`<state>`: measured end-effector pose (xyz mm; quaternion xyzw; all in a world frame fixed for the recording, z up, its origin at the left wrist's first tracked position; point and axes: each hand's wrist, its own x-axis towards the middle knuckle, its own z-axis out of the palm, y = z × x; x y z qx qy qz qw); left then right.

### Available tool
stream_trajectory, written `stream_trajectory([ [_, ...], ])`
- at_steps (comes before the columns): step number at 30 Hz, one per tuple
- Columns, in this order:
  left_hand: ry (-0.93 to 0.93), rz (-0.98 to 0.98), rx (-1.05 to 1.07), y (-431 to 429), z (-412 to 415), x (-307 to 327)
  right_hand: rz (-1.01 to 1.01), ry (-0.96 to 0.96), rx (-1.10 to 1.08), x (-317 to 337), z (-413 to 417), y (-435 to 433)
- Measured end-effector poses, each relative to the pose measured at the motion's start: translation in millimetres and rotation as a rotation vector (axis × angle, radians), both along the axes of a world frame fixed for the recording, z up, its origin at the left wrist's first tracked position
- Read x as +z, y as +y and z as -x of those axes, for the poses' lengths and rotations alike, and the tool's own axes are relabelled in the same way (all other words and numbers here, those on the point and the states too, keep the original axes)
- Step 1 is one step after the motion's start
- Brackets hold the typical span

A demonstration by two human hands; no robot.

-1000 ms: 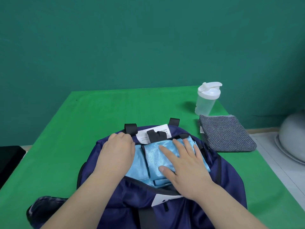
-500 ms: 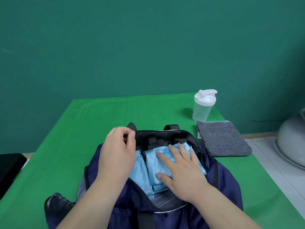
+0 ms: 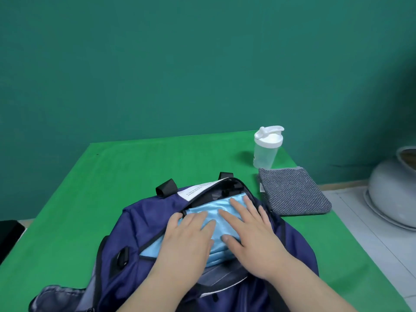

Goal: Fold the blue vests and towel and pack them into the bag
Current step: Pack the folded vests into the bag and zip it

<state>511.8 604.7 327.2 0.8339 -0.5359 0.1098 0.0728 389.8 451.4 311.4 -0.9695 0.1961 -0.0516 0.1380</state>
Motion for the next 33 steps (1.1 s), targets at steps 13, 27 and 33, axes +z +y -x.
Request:
stream_trajectory([
  [13,-0.007,-0.021,0.123,1.6,-13.7,-22.2,-0.044,0.076,0.114,-3.6,-11.3,-11.4],
  [27,-0.016,0.013,0.125,8.6,-21.8,-26.4,-0.243,-0.088,0.203,-17.9,-23.4,-29.5],
  [33,0.022,-0.026,0.13,11.5,-22.3,-27.7,-0.208,-0.076,0.229,-25.0,-15.1,-37.3],
])
